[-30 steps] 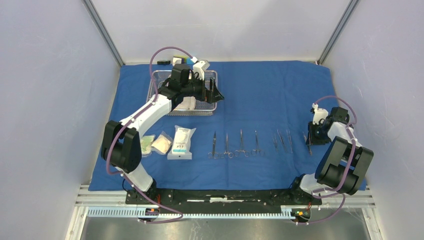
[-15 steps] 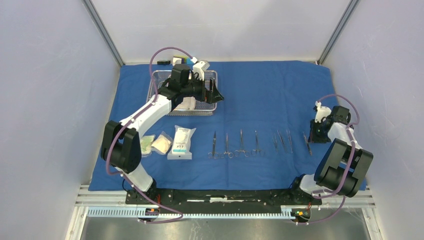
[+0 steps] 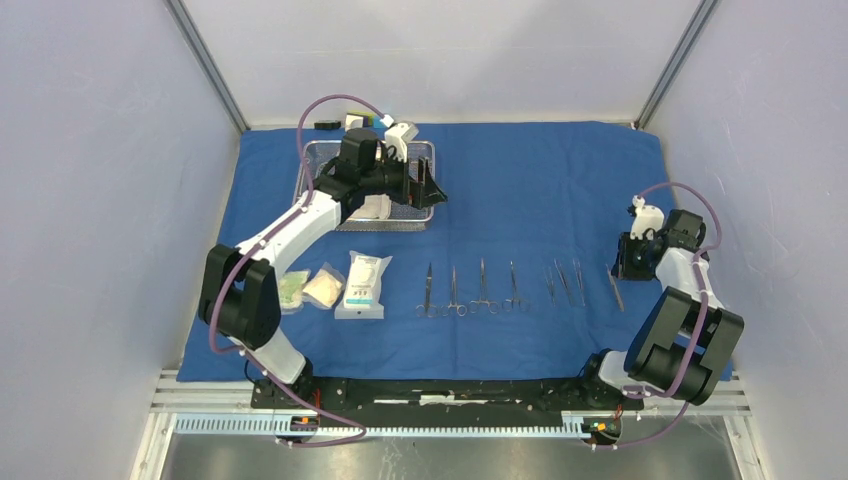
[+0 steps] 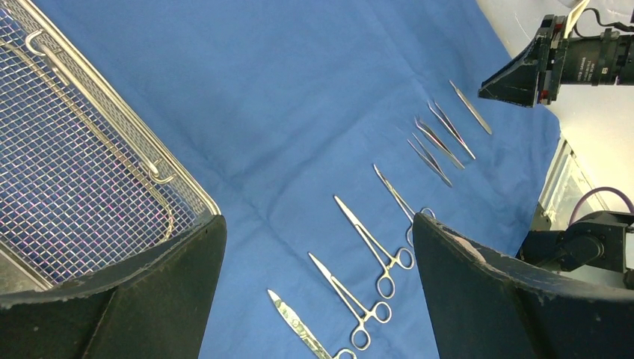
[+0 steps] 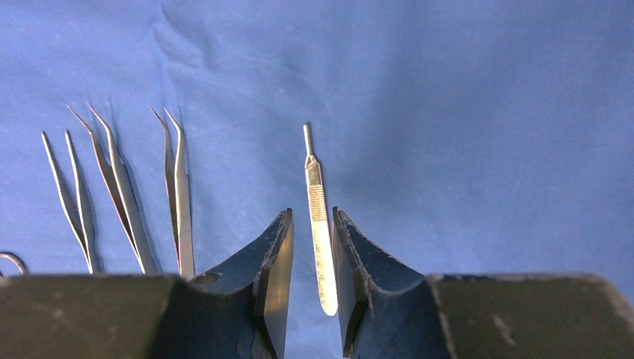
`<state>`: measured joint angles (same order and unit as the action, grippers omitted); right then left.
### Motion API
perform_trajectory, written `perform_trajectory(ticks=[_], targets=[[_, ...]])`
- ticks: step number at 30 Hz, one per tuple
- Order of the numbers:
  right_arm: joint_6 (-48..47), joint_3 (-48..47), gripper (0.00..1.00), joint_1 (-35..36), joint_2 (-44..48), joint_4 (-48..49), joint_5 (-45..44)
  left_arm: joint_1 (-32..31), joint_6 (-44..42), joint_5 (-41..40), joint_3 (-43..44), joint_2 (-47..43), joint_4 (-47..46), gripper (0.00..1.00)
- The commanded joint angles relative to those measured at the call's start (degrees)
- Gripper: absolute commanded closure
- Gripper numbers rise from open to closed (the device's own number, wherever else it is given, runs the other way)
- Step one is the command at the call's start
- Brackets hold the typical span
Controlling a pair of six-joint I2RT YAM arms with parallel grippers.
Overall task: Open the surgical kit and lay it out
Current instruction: Place the medical item in the surgical kit, then reset both arms
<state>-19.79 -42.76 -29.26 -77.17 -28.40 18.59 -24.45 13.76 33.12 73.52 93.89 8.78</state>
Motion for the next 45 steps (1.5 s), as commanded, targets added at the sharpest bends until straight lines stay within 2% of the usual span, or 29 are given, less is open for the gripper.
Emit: perform_trajectory(ticks=[1,9,18,21,23,24,32,39,45], targets=[[-0.3,-1.5,0.67,-0.2,1.1,2.0,2.4,1.3,-3.2,-0.5,-1.3,-3.7,-0.6,0.0],[0.0,-2.6,0.61,0.2,1.6,3.4,3.2,5.6,-4.8,-2.1,-5.2,-6.2,-2.0,0.0],[0.8,-4.1,0.41,2.5,3.7,7.7,5.5,11.3,-5.8,-8.0,-6.1,-9.8,-0.8,0.0],[1.4,-5.4,0.25,4.2,4.4,9.5,5.7,12.7,-6.4,-11.6,-5.7,-11.7,1.2,0.0],[1.7,-7.0,0.04,5.3,4.2,10.1,5.7,13.2,-7.9,-14.8,-5.8,-13.3,1.7,0.0],[1.9,-8.1,0.02,5.9,4.1,10.5,5.8,13.6,-8.6,-16.1,-6.0,-14.0,1.7,0.0],[2.8,-14.1,0.02,11.8,5.7,16.2,5.5,15.9,-9.9,-29.6,-9.6,-21.4,0.1,0.0],[6.7,-12.2,0.02,13.5,11.8,23.5,11.9,17.6,-13.7,-30.8,-15.1,-31.5,-2.3,0.0],[8.2,-6.7,0.02,13.6,17.3,28.0,17.7,17.8,-16.4,-31.1,-20.6,-39.1,-2.9,0.0]])
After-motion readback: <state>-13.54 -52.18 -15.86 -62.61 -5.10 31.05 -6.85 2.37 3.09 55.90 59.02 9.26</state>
